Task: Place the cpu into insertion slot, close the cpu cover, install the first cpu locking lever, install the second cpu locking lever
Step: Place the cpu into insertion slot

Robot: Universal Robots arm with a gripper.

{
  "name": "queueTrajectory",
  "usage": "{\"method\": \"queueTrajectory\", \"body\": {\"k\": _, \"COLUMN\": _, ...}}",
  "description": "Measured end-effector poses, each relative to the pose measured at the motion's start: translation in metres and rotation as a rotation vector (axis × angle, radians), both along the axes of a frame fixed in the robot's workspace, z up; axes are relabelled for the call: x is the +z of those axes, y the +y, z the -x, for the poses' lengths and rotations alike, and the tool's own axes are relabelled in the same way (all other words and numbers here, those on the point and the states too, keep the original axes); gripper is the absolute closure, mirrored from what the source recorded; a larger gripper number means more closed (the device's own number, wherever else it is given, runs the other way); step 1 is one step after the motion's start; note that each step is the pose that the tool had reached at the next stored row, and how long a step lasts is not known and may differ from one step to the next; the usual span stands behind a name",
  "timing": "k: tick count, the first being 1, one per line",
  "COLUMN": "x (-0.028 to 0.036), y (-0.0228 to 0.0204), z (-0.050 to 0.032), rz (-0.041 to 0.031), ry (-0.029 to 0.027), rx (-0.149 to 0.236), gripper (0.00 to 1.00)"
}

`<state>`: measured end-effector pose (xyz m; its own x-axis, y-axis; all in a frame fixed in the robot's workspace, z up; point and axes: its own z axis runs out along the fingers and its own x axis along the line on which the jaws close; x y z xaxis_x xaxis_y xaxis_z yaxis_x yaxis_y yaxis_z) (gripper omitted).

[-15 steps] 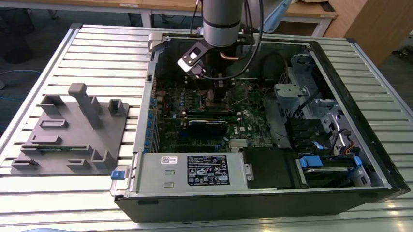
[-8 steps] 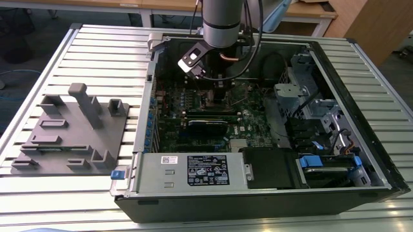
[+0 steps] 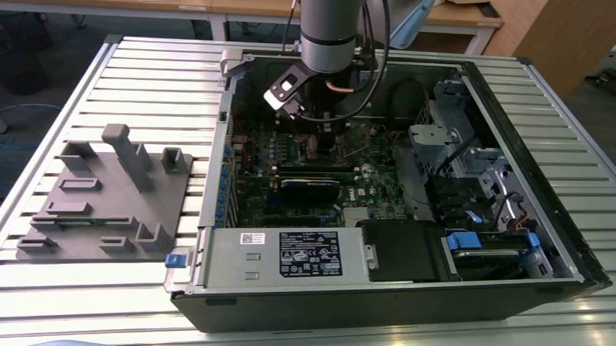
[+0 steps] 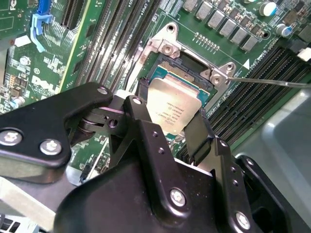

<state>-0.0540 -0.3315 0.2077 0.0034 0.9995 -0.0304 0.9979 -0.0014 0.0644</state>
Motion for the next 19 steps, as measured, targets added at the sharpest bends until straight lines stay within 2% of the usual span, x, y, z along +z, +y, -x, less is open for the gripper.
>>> {"method": "queueTrajectory", "body": {"k": 19, "x": -0.0083, "y": 0.0008, "z": 0.0002, "rz": 0.0001, "ry": 0.0000, "rx": -0.007, "gripper": 0.46}}
